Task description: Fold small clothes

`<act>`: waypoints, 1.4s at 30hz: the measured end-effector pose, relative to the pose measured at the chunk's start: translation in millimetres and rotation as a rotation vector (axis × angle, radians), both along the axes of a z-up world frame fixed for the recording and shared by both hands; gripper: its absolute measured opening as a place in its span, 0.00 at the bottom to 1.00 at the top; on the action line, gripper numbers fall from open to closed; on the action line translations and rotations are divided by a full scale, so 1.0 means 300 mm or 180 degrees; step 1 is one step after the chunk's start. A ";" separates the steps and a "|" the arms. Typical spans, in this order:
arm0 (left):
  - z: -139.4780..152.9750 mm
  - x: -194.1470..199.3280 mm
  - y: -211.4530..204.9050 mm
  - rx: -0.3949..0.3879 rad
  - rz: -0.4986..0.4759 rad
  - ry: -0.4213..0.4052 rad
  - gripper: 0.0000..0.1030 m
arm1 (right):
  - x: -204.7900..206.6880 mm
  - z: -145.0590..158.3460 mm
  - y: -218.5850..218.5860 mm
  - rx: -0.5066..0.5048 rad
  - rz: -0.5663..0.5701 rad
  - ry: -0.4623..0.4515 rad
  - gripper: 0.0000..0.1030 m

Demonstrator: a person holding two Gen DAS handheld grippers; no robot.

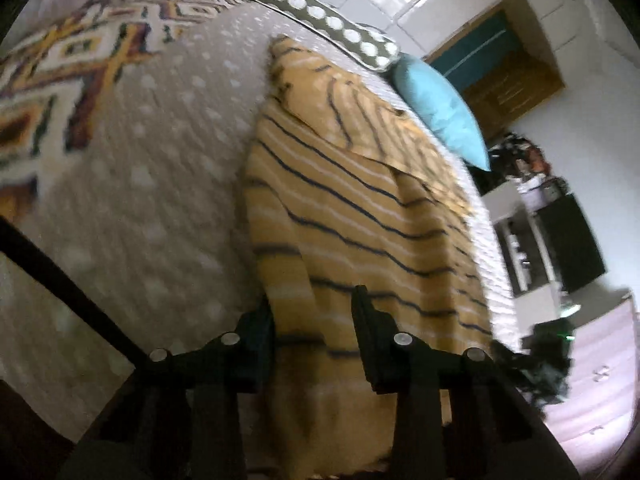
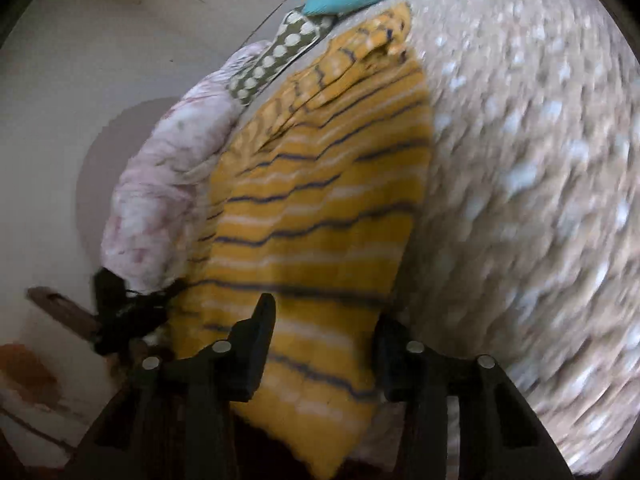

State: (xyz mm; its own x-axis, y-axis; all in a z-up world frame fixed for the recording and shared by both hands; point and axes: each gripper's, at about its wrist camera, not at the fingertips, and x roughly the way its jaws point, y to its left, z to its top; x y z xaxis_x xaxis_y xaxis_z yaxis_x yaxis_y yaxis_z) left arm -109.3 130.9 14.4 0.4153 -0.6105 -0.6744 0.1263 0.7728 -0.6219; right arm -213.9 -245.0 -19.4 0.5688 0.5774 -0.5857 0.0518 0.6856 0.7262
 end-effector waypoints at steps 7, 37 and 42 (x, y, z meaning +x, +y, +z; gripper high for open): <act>-0.014 -0.074 -0.046 -0.0263 0.0020 0.0065 0.30 | -0.025 -0.037 0.019 0.0215 0.0045 0.0018 0.39; 0.232 -0.222 -0.110 0.0827 0.0130 -0.0502 0.07 | -0.191 0.195 0.029 -0.0573 0.0442 -0.0292 0.06; 0.357 0.037 -0.175 0.0944 0.0254 -0.0788 0.07 | 0.055 0.369 0.017 -0.0806 0.0269 -0.0693 0.06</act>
